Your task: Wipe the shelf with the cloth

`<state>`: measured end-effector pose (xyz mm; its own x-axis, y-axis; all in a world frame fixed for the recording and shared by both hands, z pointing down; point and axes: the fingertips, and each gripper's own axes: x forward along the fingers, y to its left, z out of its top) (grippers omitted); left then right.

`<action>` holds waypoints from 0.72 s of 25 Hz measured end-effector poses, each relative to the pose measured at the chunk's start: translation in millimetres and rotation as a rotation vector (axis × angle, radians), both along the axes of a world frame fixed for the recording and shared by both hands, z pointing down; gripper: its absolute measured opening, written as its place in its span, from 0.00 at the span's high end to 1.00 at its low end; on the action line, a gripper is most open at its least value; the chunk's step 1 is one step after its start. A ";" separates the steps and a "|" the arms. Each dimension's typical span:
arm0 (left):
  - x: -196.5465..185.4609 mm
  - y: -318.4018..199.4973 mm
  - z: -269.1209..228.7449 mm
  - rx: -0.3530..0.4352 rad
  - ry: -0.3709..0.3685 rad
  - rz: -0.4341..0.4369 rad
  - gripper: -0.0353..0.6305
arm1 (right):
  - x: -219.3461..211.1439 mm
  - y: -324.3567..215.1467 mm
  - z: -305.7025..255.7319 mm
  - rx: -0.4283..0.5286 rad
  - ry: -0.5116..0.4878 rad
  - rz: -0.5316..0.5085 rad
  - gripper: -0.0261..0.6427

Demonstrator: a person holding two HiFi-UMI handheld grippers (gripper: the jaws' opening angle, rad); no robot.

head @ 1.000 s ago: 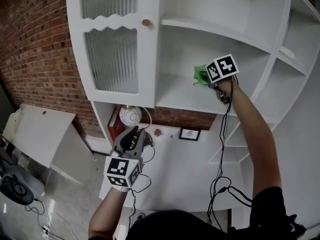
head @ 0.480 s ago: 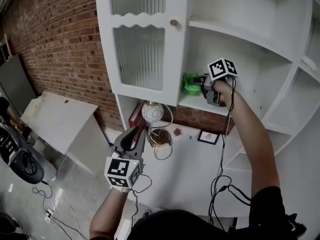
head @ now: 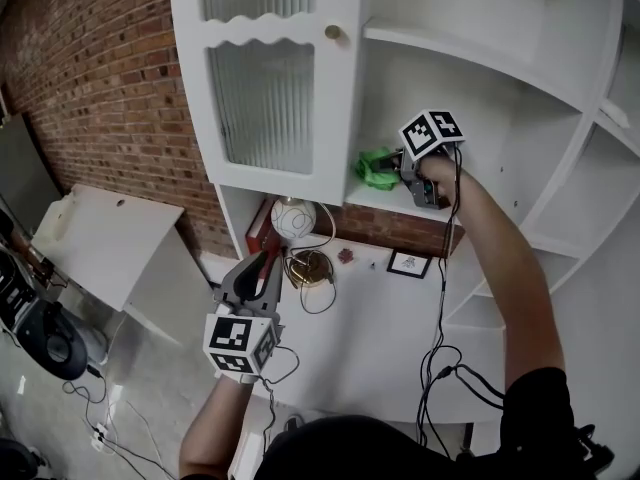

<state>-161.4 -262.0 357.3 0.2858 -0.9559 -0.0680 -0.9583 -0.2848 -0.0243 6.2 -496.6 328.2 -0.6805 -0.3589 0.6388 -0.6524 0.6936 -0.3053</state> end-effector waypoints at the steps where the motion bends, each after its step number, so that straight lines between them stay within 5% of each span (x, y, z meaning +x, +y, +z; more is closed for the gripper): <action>1: 2.7 -2.4 0.9 -0.002 0.002 0.007 0.84 | 5.0 0.0 0.2 0.001 0.004 0.004 0.79; 18: 81.5 -31.4 2.3 -0.001 0.026 0.207 0.84 | 158.5 10.8 2.3 0.061 0.231 0.211 0.78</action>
<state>-79.8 -293.3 359.7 0.4747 -0.8768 -0.0767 -0.8793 -0.4762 0.0006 164.7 -485.8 330.5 -0.4267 -0.5189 0.7407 -0.8308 0.5484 -0.0945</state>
